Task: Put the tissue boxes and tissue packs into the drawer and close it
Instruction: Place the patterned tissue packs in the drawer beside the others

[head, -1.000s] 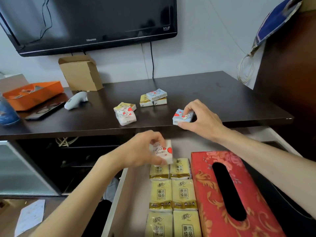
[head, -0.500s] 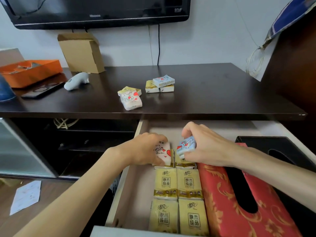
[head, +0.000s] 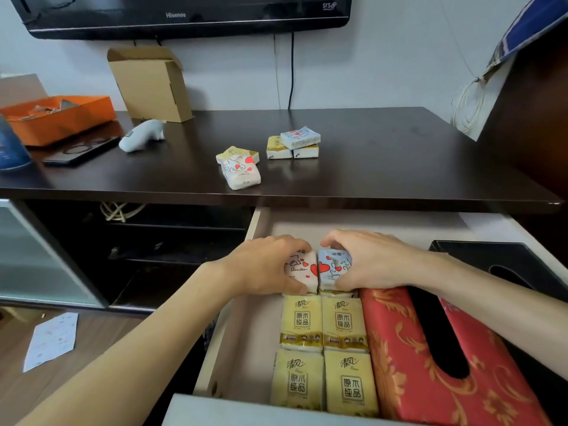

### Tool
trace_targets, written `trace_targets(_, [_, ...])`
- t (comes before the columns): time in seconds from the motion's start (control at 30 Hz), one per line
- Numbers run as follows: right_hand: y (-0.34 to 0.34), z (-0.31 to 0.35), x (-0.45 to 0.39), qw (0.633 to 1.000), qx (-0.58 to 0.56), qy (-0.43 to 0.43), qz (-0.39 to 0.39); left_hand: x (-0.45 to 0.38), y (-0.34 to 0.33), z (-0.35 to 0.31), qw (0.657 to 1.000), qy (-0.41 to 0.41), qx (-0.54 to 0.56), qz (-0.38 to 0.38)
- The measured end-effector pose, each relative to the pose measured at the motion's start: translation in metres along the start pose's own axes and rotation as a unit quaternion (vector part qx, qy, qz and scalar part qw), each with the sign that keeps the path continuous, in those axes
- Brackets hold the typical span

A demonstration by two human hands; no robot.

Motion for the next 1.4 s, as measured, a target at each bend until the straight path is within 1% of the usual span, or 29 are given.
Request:
trace_targets(0.2, [0.001, 0.001, 0.004, 0.999, -0.04, 0.001, -0.011, 0.002, 0.003, -0.003, 0.999, 0.018, 0.014, 0.026])
trace_targets(0.33, [0.002, 0.002, 0.003, 1.0, -0.023, 0.005, 0.003, 0.002, 0.003, -0.001, 0.999, 0.016, 0.015, 0.029])
trace_targets(0.47, [0.002, 0.002, 0.002, 1.0, -0.019, 0.017, -0.009, 0.002, 0.001, 0.001, 1.0, -0.001, -0.014, 0.022])
trace_targets(0.53, [0.004, 0.001, 0.004, 0.998, -0.053, 0.031, -0.024, 0.003, 0.003, 0.0, 1.0, -0.01, 0.001, 0.009])
trace_targets(0.57, [0.008, 0.001, 0.005, 0.994, -0.097, 0.041, -0.042, 0.004, 0.006, -0.001, 1.0, -0.012, 0.017, -0.001])
trace_targets(0.63, [0.02, -0.001, 0.007, 0.971, -0.203, 0.059, -0.111, 0.008, 0.017, 0.0, 0.998, -0.01, 0.042, -0.039])
trace_targets(0.67, [0.029, -0.003, 0.007, 0.957, -0.237, 0.066, -0.156, 0.01, 0.024, 0.002, 0.997, -0.004, 0.046, -0.068])
trace_targets(0.73, [0.05, -0.006, 0.0, 0.93, -0.275, 0.072, -0.234, 0.017, 0.039, 0.006, 0.989, 0.006, 0.044, -0.144])
trace_targets(0.8, [0.071, -0.009, -0.017, 0.91, -0.296, 0.064, -0.283, 0.023, 0.053, 0.011, 0.971, 0.018, 0.048, -0.232])
trace_targets(0.87, [0.09, -0.011, -0.044, 0.898, -0.302, 0.043, -0.316, 0.025, 0.066, 0.016, 0.951, 0.033, 0.055, -0.301])
trace_targets(0.9, [0.098, -0.013, -0.06, 0.897, -0.303, 0.026, -0.321, 0.023, 0.072, 0.018, 0.944, 0.038, 0.053, -0.325])
trace_targets(1.0, [0.114, -0.016, -0.109, 0.914, -0.268, -0.028, -0.303, 0.007, 0.099, 0.028, 0.929, 0.047, 0.039, -0.365])
trace_targets(1.03, [0.117, -0.016, -0.124, 0.922, -0.246, -0.041, -0.296, -0.003, 0.109, 0.032, 0.928, 0.051, 0.033, -0.367])
trace_targets(1.1, [0.122, -0.014, -0.151, 0.936, -0.192, -0.06, -0.288, -0.026, 0.125, 0.04, 0.936, 0.059, 0.016, -0.346])
trace_targets(1.27, [0.123, -0.011, -0.205, 0.957, -0.104, -0.109, -0.247, -0.086, 0.142, 0.063, 0.964, 0.077, -0.066, -0.247])
trace_targets(1.33, [0.123, -0.01, -0.214, 0.962, -0.062, -0.094, -0.248, -0.105, 0.144, 0.07, 0.97, 0.08, -0.083, -0.214])
trace_targets(1.4, [0.125, -0.014, -0.21, 0.96, -0.059, -0.064, -0.266, -0.121, 0.146, 0.073, 0.974, 0.086, -0.101, -0.183])
Point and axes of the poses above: each hand's wrist, its own x-axis away from the middle knuckle, its own y-axis out of the back of the hand, z = x × y, the point moved 4 cm from there along -x, towards the middle knuckle, and after that the axes turned 2 degrees about x, right-handed, at the moved point
